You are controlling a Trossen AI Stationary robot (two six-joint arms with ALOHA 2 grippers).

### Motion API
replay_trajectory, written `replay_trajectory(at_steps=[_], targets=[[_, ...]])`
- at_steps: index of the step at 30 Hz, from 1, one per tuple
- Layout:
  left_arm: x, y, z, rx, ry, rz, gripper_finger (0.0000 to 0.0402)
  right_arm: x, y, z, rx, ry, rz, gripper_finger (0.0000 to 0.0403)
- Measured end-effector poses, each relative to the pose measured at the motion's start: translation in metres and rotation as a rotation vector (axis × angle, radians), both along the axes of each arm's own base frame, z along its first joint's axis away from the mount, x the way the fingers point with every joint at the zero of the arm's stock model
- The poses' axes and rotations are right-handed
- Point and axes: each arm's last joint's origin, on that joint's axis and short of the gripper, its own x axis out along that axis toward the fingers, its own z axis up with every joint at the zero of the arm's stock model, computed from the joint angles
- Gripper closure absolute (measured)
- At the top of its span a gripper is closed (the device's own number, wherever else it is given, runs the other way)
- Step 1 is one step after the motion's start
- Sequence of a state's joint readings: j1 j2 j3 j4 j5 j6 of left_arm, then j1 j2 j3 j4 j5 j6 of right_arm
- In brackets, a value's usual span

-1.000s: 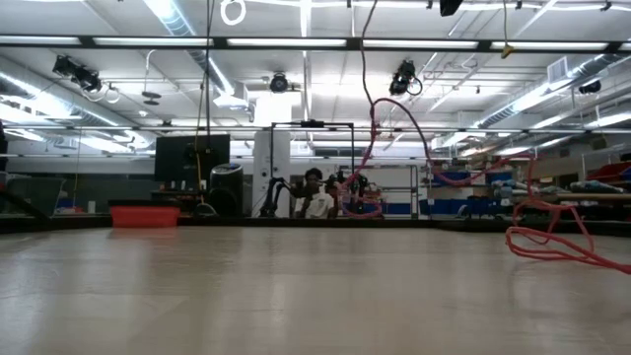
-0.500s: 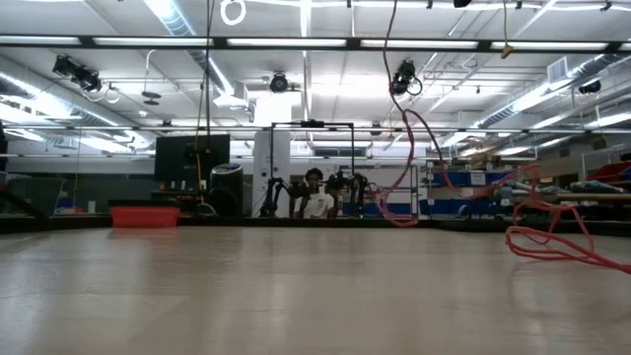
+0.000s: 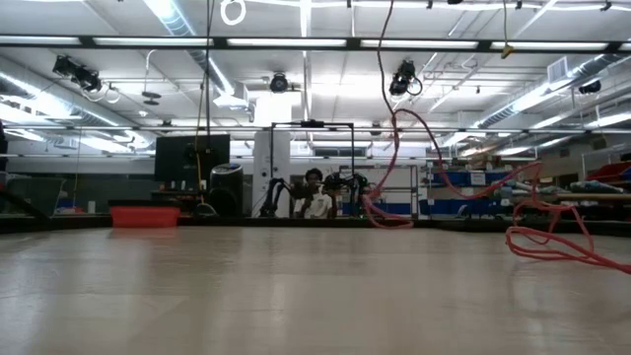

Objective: Coil cords
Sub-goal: Coil the red wire onto the spool

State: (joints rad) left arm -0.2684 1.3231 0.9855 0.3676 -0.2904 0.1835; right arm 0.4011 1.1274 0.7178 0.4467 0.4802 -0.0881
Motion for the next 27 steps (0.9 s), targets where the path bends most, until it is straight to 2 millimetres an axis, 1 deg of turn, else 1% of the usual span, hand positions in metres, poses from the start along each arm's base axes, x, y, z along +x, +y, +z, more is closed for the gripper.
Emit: replay_trajectory(at_steps=[3, 15, 24, 27], targets=[[0.0, 0.0, 0.0, 0.004, 0.0, 0.009, 0.0401, 0.001, -0.001, 0.001, 0.005, -0.009, 0.023, 0.0348], [0.0, 0.001, 0.001, 0.008, -0.011, 0.018, 0.0401, 0.002, -0.004, 0.004, -0.015, -0.034, 0.017, 0.0349], [0.0, 0.002, 0.003, 0.007, -0.034, 0.032, 0.0401, 0.014, -0.007, -0.003, -0.074, -0.039, -0.018, 0.0347], [0.0, 0.002, 0.003, 0.008, -0.03, 0.032, 0.0401, 0.016, -0.007, -0.005, -0.082, -0.033, -0.027, 0.0352]])
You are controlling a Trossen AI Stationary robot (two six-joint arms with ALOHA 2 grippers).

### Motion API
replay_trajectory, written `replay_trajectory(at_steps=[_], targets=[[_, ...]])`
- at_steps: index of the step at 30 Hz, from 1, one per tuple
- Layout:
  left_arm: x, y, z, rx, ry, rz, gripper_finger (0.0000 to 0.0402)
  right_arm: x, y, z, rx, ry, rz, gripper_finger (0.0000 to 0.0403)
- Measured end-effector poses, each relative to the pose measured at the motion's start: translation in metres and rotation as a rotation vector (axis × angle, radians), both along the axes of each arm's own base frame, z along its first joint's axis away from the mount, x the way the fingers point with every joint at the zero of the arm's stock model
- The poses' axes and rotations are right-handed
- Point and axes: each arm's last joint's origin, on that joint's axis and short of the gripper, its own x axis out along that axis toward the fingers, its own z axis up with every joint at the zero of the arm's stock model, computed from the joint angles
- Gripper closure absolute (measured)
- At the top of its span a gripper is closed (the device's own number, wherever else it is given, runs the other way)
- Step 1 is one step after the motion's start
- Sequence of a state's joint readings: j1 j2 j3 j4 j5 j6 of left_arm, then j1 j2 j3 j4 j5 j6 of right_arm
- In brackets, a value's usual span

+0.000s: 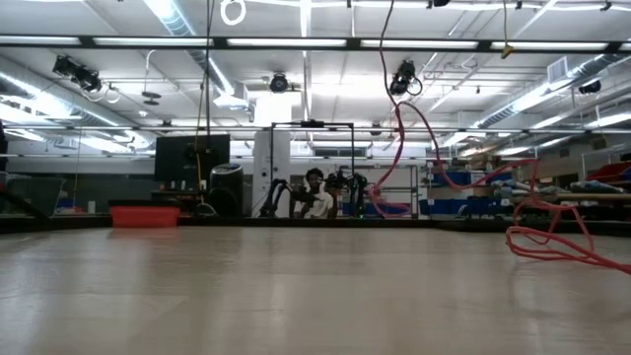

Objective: Coil cords
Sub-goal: Coil the red wire onto the spool

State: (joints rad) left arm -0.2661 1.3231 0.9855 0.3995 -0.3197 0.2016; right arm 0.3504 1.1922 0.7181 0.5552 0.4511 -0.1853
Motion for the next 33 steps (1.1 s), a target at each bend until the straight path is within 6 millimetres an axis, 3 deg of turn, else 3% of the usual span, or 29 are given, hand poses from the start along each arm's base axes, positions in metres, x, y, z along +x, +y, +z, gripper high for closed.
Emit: replay_trajectory(at_steps=[5, 14, 24, 29, 33], targets=[[0.0, 0.0, 0.0, 0.0, 0.0, 0.001, 0.0401, 0.0, 0.001, 0.0, -0.035, 0.005, -0.003, 0.0394], [-0.001, 0.004, 0.001, -0.01, -0.008, 0.155, 0.0401, -0.003, 0.008, -0.006, -0.016, 0.056, -0.012, 0.04], [-0.001, 0.004, 0.008, -0.013, -0.08, 0.121, 0.0402, -0.002, 0.005, -0.015, 0.081, 0.138, -0.028, 0.0398], [0.01, 0.0, -0.003, -0.031, -0.088, 0.091, 0.0401, -0.001, 0.003, -0.017, 0.088, 0.148, -0.028, 0.0396], [0.027, -0.005, -0.025, -0.014, -0.04, 0.086, 0.0401, 0.001, 0.004, -0.023, 0.111, 0.186, -0.022, 0.0386]])
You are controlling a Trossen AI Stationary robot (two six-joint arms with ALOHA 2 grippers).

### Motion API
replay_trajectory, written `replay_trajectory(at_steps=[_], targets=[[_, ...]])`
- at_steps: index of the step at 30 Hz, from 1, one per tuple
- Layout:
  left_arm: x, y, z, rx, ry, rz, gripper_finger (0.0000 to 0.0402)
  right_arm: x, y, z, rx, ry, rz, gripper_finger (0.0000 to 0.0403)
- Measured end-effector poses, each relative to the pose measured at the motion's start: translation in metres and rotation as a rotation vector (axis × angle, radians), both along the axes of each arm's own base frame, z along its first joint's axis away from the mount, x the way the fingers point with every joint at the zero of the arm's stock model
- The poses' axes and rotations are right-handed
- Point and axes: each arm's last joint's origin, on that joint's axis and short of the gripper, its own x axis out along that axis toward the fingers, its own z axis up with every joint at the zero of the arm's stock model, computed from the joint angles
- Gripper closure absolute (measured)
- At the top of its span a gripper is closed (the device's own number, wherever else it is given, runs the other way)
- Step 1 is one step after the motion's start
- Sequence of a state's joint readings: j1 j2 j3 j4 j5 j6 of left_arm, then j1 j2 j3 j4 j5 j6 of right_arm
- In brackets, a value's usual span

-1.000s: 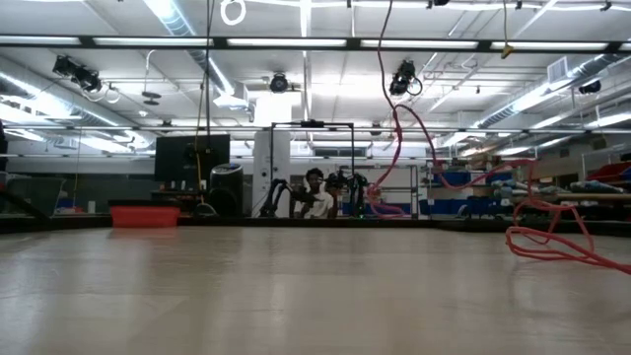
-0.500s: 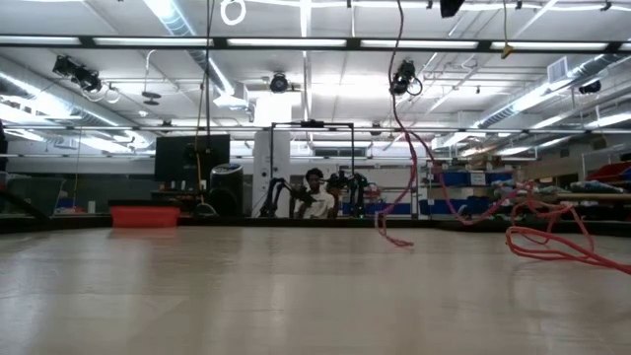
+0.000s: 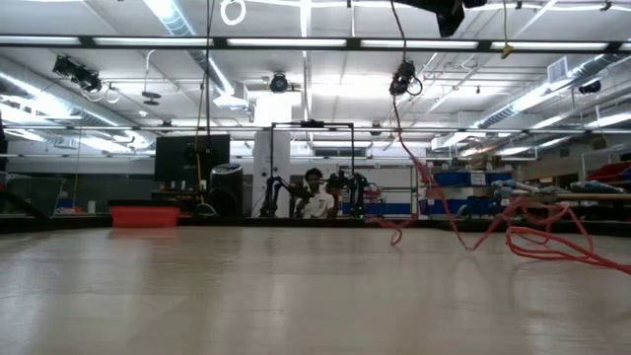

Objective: Coil cords
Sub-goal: Coil the red wire onto the spool

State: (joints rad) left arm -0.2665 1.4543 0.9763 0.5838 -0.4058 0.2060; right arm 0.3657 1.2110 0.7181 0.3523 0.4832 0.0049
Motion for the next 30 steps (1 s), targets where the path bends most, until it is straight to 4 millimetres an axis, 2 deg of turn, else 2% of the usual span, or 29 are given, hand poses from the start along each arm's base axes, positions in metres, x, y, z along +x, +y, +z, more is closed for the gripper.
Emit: replay_trajectory(at_steps=[3, 9, 14, 18, 23, 30], targets=[[0.007, -0.002, -0.01, 0.007, 0.025, 0.0, 0.0401, -0.003, 0.002, -0.01, 0.048, 0.092, 0.001, 0.0367], [0.012, -0.002, -0.018, 0.035, 0.052, 0.006, 0.0401, -0.018, 0.005, -0.024, 0.126, 0.273, -0.005, 0.0334], [0.012, -0.002, -0.019, 0.047, 0.066, 0.007, 0.0401, -0.035, 0.003, -0.009, 0.167, 0.248, 0.027, 0.0326], [0.012, -0.002, -0.02, 0.064, 0.085, 0.008, 0.0401, -0.047, 0.007, 0.008, 0.122, 0.161, 0.076, 0.0327], [0.012, -0.002, -0.021, 0.069, 0.087, -0.018, 0.0401, -0.058, 0.016, 0.018, 0.049, 0.099, 0.084, 0.0328], [0.031, 0.002, -0.042, 0.025, 0.079, -0.135, 0.0401, -0.067, 0.018, 0.027, 0.034, 0.037, 0.051, 0.0328]])
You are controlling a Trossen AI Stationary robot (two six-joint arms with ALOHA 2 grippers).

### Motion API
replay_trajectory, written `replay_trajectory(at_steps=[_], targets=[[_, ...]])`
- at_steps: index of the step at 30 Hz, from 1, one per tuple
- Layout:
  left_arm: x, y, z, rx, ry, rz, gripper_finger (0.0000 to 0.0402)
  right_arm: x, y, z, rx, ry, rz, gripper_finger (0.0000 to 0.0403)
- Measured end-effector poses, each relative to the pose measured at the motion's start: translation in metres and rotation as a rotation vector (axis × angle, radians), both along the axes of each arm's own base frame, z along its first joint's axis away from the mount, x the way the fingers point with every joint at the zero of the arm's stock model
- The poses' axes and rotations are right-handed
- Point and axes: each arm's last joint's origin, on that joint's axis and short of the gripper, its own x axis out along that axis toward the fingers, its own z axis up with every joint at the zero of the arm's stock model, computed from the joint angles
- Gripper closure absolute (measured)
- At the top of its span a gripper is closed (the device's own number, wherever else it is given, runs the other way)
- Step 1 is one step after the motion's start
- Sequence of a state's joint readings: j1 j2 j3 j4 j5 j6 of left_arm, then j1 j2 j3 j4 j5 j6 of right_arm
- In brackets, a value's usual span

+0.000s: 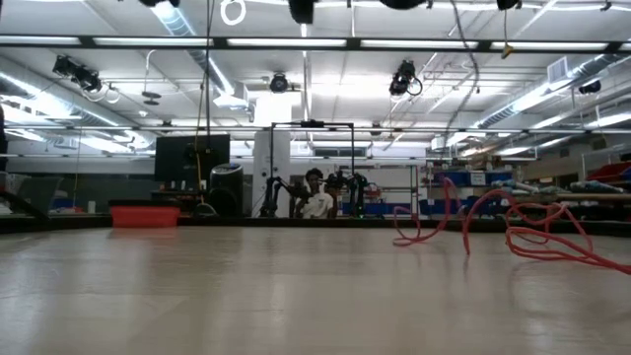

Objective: Coil cords
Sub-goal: Coil the red wire onto the spool

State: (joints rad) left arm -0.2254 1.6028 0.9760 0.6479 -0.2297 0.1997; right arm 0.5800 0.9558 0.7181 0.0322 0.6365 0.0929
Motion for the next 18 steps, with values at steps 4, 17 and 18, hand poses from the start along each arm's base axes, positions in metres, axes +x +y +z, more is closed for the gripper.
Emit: replay_trajectory(at_steps=[4, 17, 18], targets=[[0.01, 0.008, -0.012, -0.025, 0.007, -0.01, 0.0401, -0.002, 0.006, 0.003, 0.01, -0.023, 0.058, 0.0329], [0.012, 0.018, -0.012, -0.082, -0.014, 0.006, 0.0401, 0.012, 0.012, -0.003, -0.066, -0.043, 0.018, 0.033], [0.012, 0.018, -0.012, -0.082, -0.014, 0.006, 0.0401, 0.012, 0.012, -0.003, -0.066, -0.046, 0.017, 0.033]])
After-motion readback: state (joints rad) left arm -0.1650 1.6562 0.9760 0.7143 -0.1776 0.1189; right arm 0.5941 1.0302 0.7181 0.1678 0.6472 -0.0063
